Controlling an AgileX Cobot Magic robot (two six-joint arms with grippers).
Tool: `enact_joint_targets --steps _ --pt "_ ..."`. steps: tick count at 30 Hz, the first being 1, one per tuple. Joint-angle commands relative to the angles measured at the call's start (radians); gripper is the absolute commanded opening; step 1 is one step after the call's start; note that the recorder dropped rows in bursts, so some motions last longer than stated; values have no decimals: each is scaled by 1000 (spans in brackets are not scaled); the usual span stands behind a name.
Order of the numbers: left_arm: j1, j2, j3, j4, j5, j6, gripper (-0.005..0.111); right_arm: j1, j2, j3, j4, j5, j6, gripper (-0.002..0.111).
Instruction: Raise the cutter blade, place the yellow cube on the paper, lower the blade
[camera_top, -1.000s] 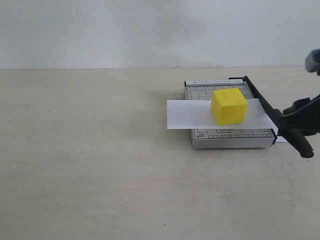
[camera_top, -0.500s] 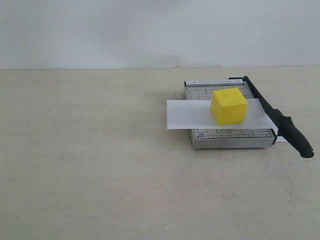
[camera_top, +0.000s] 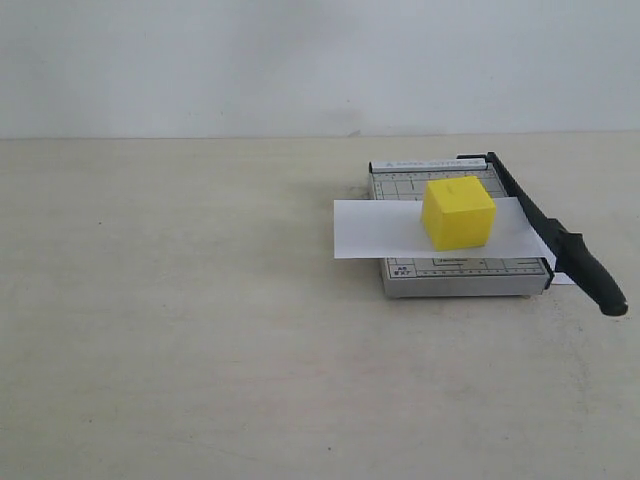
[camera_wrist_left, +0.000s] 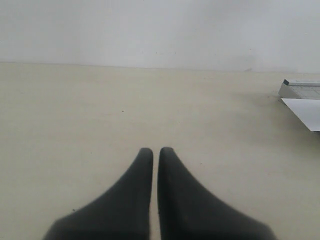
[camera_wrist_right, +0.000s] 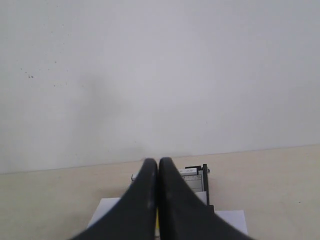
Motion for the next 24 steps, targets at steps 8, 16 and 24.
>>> enact_joint_targets --steps 8,16,24 --pt "4 -4 4 5 0 1 4 0 -6 2 0 -9 1 0" --pt "4 -4 4 5 0 1 4 0 -6 2 0 -2 3 0" --pt "4 -4 4 5 0 1 4 0 -6 115 12 -40 -33 0"
